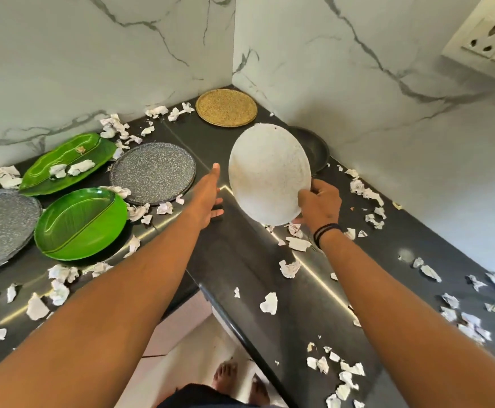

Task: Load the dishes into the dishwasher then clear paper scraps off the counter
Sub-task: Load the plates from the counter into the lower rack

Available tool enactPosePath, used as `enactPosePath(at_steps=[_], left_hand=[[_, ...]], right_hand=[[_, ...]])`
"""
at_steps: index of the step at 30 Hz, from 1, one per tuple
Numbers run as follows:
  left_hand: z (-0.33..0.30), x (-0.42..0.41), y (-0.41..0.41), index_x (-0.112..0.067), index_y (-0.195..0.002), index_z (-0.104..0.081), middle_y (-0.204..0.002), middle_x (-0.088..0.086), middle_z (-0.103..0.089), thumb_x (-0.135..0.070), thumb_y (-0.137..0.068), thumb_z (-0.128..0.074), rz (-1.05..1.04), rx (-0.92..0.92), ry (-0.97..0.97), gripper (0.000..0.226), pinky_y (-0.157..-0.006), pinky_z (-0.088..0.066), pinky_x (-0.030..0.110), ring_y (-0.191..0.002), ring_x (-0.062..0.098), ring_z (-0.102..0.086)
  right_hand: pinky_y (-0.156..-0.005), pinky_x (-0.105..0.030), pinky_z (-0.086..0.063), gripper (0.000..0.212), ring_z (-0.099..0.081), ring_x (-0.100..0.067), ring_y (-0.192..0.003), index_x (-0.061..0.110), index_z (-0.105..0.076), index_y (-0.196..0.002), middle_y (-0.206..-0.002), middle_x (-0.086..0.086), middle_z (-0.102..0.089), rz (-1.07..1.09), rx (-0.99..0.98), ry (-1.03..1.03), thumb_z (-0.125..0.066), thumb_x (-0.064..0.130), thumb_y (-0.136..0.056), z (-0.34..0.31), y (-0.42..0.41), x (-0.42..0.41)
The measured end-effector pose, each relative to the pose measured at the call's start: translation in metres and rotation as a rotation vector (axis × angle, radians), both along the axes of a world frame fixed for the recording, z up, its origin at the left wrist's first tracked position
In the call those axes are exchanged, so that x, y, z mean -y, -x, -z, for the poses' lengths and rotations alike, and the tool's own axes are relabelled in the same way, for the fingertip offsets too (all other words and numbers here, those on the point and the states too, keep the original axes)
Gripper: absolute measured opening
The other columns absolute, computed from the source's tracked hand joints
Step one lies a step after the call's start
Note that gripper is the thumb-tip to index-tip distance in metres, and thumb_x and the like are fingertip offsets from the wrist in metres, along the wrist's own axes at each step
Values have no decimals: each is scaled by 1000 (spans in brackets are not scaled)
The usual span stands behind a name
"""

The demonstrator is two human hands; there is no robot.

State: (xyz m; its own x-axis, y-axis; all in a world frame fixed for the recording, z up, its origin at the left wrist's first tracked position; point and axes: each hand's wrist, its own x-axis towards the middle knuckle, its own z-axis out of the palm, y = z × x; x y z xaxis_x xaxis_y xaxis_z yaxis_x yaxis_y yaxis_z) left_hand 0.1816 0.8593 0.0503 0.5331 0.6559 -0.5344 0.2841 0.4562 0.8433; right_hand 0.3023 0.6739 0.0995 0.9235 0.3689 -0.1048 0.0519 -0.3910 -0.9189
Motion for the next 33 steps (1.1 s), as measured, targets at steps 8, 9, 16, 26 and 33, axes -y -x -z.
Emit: enactPosePath(at_steps=[8,9,16,26,33], left_hand=[[0,39,-22,-30,-101,-60,-107,-3,-65,-57,-104,-41,0,8,20,32,-87,-54,42,-107,23,-63],[-2,47,-28,-30,-97,-59,-104,-5,-64,-53,-105,-41,4,11,14,30,-88,-55,42,-107,23,-62],[-13,122,-75,-14,-96,-65,-101,2,-68,-39,-104,-45,113,77,-3,33,-88,-51,40,-98,23,-63],[-42,347,-85,-1,-120,-61,-113,9,-66,-36,-101,-50,445,118,-45,41,-87,-51,43,-95,25,-60],[-63,536,-18,-18,-112,-58,-108,2,-65,-52,-103,-46,752,185,61,38,-97,-53,46,-105,27,-64]], right_hand=[[-52,-50,-60,24,-60,-35,-74,-4,-60,-91,-87,-7,-62,168,-402,-221,-44,-11,-75,5,18,53],[-50,-47,-60,26,-61,-35,-74,-3,-60,-93,-91,-8,-62,190,-421,-248,-44,-11,-75,5,20,62],[-55,-48,-61,25,-65,-37,-90,3,-60,-91,-109,-14,-65,357,-414,-311,-45,-11,-78,9,23,151],[-69,-62,-58,24,-63,-51,-100,-10,-60,-96,-86,-23,-61,797,-267,-330,-49,-3,-76,22,84,366],[-65,-52,-62,16,-63,-25,-72,7,-70,-77,-76,-6,-66,1111,-159,-271,-55,9,-71,26,192,534]])
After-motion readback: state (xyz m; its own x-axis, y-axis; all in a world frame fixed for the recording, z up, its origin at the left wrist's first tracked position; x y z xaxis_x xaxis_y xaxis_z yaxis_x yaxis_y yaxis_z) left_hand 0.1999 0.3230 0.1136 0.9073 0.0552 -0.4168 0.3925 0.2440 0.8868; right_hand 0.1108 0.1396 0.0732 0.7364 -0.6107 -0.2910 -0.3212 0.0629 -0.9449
